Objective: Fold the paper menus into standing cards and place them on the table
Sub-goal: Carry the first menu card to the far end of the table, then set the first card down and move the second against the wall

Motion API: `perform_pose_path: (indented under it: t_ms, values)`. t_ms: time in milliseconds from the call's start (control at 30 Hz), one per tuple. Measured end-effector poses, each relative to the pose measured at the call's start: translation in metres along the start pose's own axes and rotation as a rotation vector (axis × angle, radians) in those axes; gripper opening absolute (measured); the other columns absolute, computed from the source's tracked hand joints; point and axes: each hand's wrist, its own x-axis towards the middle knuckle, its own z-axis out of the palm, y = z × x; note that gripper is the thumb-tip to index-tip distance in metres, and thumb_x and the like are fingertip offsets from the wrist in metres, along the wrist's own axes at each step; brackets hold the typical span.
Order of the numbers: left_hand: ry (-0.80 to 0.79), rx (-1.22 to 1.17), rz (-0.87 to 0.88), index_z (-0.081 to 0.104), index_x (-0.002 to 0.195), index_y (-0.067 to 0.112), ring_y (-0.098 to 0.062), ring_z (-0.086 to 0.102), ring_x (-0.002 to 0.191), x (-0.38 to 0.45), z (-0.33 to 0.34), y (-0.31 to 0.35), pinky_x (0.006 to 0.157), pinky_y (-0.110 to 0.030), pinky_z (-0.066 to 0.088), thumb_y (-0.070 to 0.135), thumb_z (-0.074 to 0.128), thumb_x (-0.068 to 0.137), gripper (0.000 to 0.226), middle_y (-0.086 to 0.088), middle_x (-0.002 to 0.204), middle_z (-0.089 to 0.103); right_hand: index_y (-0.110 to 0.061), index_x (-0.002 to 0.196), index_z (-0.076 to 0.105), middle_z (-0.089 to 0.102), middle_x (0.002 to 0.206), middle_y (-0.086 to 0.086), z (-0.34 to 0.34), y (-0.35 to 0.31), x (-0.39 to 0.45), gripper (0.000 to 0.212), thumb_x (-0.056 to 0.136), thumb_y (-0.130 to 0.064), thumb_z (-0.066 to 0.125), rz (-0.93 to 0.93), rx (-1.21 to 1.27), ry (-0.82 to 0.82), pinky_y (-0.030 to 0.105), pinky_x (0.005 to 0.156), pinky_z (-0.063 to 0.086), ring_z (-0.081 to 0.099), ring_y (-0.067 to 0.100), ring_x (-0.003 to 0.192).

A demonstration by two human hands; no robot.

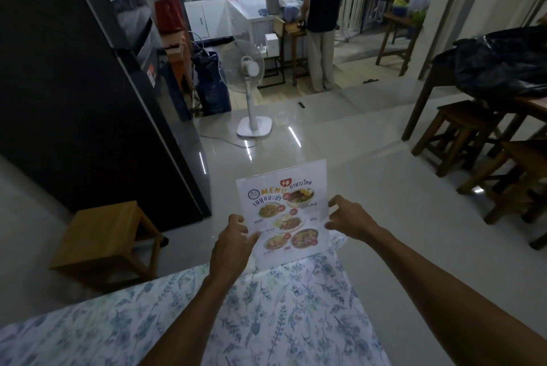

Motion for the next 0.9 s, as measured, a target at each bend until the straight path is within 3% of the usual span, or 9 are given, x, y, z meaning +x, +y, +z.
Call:
perform_pose_path:
  t_ms: [167, 367, 467, 900]
  values:
    - [0.029, 0.063, 0.019, 0.044, 0.117, 0.026, -0.014, 0.064, 0.086, -0.020, -0.010, 0.004, 0.075, -0.042, 0.059, 0.052, 0.067, 0.086, 0.046, 0.007, 0.107, 0.060, -0.018, 0.129, 0.050, 0.071, 0.117, 0.012, -0.008, 0.001, -0.033, 0.061, 0.078, -0.029, 0.082, 0.033, 0.018, 0.086, 0.044, 0.087, 0.058, 0.069, 0.027, 0.098]
    - [0.032, 0.077, 0.086, 0.043, 0.121, 0.025, -0.013, 0.062, 0.088, -0.068, -0.034, 0.020, 0.074, -0.036, 0.056, 0.054, 0.063, 0.089, 0.048, 0.009, 0.108, 0.057, -0.020, 0.120, 0.049, 0.072, 0.094, 0.005, -0.006, -0.008, -0.099, 0.055, 0.078, -0.033, 0.081, 0.068, -0.006, 0.172, 0.043, 0.078, 0.060, 0.068, 0.022, 0.080]
    - [0.025, 0.073, 0.140, 0.043, 0.121, 0.025, -0.012, 0.061, 0.088, -0.100, -0.051, 0.022, 0.073, -0.034, 0.055, 0.056, 0.062, 0.089, 0.048, 0.010, 0.108, 0.057, -0.021, 0.114, 0.049, 0.072, 0.092, 0.006, -0.001, -0.019, -0.144, 0.051, 0.077, -0.036, 0.080, 0.067, -0.010, 0.194, 0.043, 0.074, 0.060, 0.068, 0.021, 0.077]
    - [0.065, -0.019, 0.332, 0.043, 0.121, 0.029, -0.007, 0.062, 0.088, -0.295, -0.191, -0.031, 0.075, -0.033, 0.055, 0.059, 0.059, 0.089, 0.046, 0.014, 0.106, 0.058, -0.022, 0.114, 0.052, 0.075, 0.094, -0.001, 0.088, -0.133, -0.377, 0.046, 0.079, -0.037, 0.079, -0.067, 0.001, 0.279, 0.036, 0.074, 0.057, 0.068, 0.018, 0.082]
